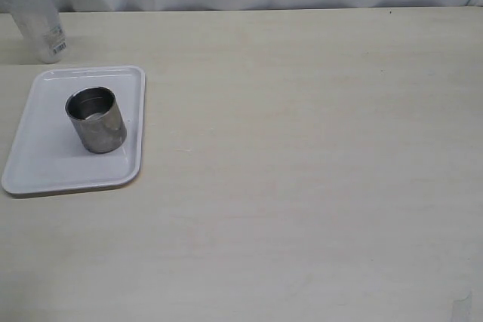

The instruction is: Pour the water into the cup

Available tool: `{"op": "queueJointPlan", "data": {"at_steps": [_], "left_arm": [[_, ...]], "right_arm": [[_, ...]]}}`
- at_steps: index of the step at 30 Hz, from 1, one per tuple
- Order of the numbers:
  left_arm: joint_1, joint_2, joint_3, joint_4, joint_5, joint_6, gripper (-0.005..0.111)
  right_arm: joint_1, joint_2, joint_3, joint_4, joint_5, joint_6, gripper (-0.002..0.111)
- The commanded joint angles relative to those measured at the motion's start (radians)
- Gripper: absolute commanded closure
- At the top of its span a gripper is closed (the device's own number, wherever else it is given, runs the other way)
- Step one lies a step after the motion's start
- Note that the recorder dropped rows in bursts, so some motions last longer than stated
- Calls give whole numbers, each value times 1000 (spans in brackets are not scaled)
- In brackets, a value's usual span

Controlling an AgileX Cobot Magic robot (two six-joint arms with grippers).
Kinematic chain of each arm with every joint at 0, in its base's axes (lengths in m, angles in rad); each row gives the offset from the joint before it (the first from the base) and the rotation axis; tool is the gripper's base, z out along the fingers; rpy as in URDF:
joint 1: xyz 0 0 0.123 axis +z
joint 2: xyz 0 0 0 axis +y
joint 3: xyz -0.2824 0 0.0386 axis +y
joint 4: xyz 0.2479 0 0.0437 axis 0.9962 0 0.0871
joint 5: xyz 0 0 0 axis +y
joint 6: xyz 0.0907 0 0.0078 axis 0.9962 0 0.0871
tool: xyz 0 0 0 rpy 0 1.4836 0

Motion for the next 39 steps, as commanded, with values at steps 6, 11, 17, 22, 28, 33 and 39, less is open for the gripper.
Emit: {"op": "queueJointPlan", "data": {"at_steps": [6,11,17,22,28,33,39], "left_arm": [[-7,-4,3,1,-4,-2,107],[-7,-4,3,1,-4,-2,107],[-7,-4,3,1,-4,-2,107],[-7,-4,3,1,-4,-2,107],[-7,-4,3,1,-4,-2,107],[-7,-4,3,1,-4,-2,107],[-7,-4,3,1,-4,-2,107]], "right_arm": [[-35,-154,111,307,-84,-481,104],[-111,-208,203,557,-244,-748,104],[-192,-258,316,582,-327,-776,104],[-225,-258,389,630,-336,-787,104],[-237,-258,427,665,-335,-787,104],[-237,-258,427,665,-249,-716,104],[-237,-258,427,684,-104,-684,104]]}}
